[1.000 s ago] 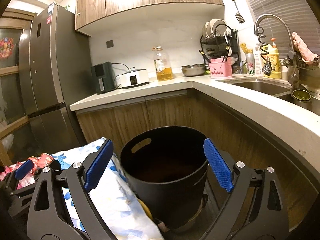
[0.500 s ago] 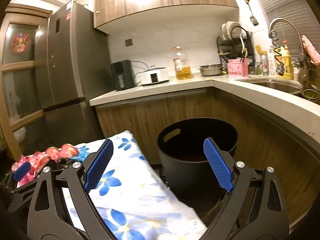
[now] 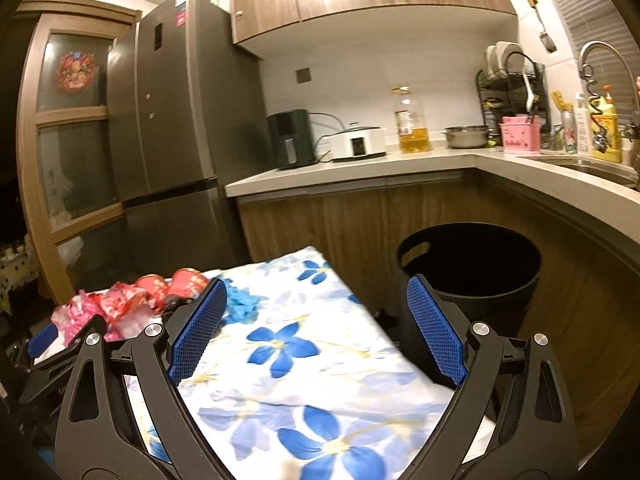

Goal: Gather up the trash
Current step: 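Move both open tools back over the pile of bags on the table, then grasp the pink bag with the left tool while the right tool grasps the red snack bag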

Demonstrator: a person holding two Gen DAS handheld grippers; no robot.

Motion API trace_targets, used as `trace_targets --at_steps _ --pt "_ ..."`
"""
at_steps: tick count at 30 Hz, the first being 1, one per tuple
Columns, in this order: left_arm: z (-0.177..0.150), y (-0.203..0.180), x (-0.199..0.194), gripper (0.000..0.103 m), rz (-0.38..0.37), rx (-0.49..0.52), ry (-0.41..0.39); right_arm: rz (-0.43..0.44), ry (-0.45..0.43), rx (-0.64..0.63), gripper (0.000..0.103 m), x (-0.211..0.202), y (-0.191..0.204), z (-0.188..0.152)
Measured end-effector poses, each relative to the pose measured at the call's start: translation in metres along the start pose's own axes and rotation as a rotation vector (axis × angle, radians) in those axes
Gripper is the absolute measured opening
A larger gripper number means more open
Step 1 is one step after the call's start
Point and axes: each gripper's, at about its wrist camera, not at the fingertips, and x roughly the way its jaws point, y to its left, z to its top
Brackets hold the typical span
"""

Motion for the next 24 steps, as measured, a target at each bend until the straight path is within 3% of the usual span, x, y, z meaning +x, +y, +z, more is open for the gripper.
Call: trace_targets --at_steps 9,16,20,22,24 --pt "0.004 0.061 0.024 0.097 0.122 -0.020 0.021 0.079 0.029 -0.042 0.090 0.017 0.048 -0.011" --pt "0.013 0.078 0.053 0.096 0.108 -0.034 0.072 0.132 0.054 -0.067 0.090 0.031 0.083 -0.020" --pt "0.013 0.083 0.068 0.090 0.070 -0.051 0.128 0.152 0.059 -0.079 0.090 0.037 0.100 -0.023" --pt "0.010 0.082 0.073 0.083 0.050 -0.057 0.149 0.163 0.064 -0.082 0.090 0.040 0.107 -0.026" --pt "0.009 0.084 0.078 0.068 0.035 -0.062 0.171 0.171 0.070 -0.089 0.090 0.044 0.114 -0.027"
